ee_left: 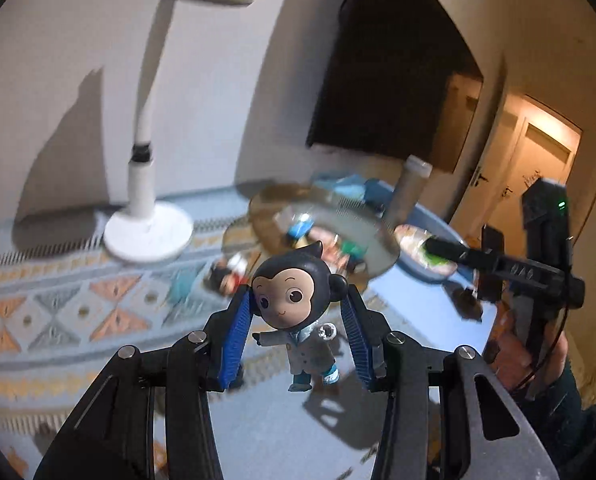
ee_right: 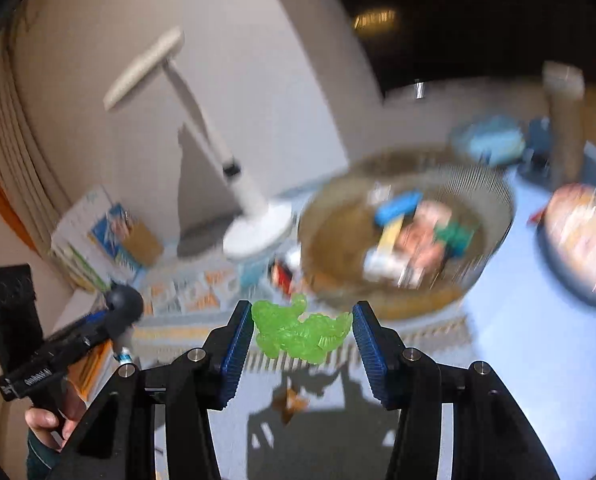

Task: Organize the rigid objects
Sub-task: 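Carry the doll and green frog into the amber bowl and open both tools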

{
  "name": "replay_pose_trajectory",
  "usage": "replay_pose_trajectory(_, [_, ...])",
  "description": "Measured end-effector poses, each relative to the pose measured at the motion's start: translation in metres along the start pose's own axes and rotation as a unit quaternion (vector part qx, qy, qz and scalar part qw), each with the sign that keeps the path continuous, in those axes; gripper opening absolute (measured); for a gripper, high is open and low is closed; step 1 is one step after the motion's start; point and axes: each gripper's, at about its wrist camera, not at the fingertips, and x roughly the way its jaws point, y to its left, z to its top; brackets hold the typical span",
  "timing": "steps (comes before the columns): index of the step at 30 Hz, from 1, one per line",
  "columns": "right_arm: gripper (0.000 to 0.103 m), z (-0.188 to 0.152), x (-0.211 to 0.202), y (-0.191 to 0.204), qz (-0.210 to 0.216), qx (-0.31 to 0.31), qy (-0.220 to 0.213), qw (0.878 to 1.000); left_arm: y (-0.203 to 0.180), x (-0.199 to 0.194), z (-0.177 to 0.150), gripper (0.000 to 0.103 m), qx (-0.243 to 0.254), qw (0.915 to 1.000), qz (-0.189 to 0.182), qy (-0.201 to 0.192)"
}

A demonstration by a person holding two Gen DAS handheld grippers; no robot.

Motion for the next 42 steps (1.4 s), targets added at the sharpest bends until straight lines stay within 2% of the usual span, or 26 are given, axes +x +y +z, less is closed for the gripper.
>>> replay_pose_trajectory(4, [0.05, 0.039, -0.038, -0.009, -0.05, -0.017, -0.068, 0.996, -0.025, 0.008, 0.04, 0.042, 0.024, 0.9991, -0.016, -0.031])
replay_pose_trajectory(7, [0.05, 0.058, -0.046, -0.014, -0.091, -0.024, -0.09, 0.991, -0.042, 0.021, 0.067, 0.042, 0.038, 0.9978, -0.021, -0.05])
replay_pose_trajectory(10, [0.051, 0.072, -0.039, -0.024, -0.134, -0.025, -0.088, 0.987, -0.05, 0.046, 0.082, 0.042, 0.033, 0.9979, -0.028, -0.049])
replay_pose_trajectory(14, [0.051, 0.077, -0.016, -0.042, -0.163, -0.021, -0.063, 0.984, -0.054, 0.092, 0.084, 0.042, 0.023, 0.9988, -0.039, -0.018])
replay_pose_trajectory(19, [0.051, 0.064, 0.032, -0.074, -0.179, -0.023, 0.008, 0.984, -0.047, 0.157, 0.068, 0.042, 0.002, 0.998, -0.034, 0.053])
replay_pose_trajectory(25, [0.051, 0.049, 0.072, -0.088, -0.202, -0.043, 0.05, 0.977, -0.039, 0.196, 0.054, 0.043, -0.007, 0.9957, -0.029, 0.088])
replay_pose_trajectory(27, [0.058, 0.049, 0.079, -0.09, -0.208, -0.048, 0.053, 0.975, -0.041, 0.201, 0.056, 0.056, 0.001, 0.996, -0.017, 0.088])
replay_pose_trajectory(28, [0.07, 0.05, 0.078, -0.089, -0.21, -0.052, 0.047, 0.975, -0.042, 0.199, 0.057, 0.08, 0.005, 0.997, 0.0, 0.077])
replay_pose_trajectory(29, [0.081, 0.05, 0.077, -0.087, -0.211, -0.055, 0.041, 0.975, -0.04, 0.193, 0.057, 0.097, 0.003, 0.998, 0.011, 0.063])
replay_pose_trajectory(31, [0.082, 0.051, 0.07, -0.086, -0.204, -0.06, 0.024, 0.977, -0.032, 0.176, 0.057, 0.1, -0.008, 0.9996, 0.005, 0.028])
replay_pose_trajectory(32, [0.082, 0.05, 0.064, -0.086, -0.19, -0.055, 0.018, 0.98, -0.027, 0.169, 0.058, 0.1, -0.016, 0.9996, -0.004, 0.024])
replay_pose_trajectory(36, [0.082, 0.04, 0.04, -0.086, -0.139, -0.032, 0.004, 0.99, -0.008, 0.145, 0.045, 0.1, -0.033, 0.9989, -0.007, 0.033])
replay_pose_trajectory(42, [0.082, -0.004, 0.018, -0.076, -0.043, -0.011, 0.026, 0.999, 0.033, 0.1, -0.012, 0.1, -0.084, 0.9952, 0.013, 0.048])
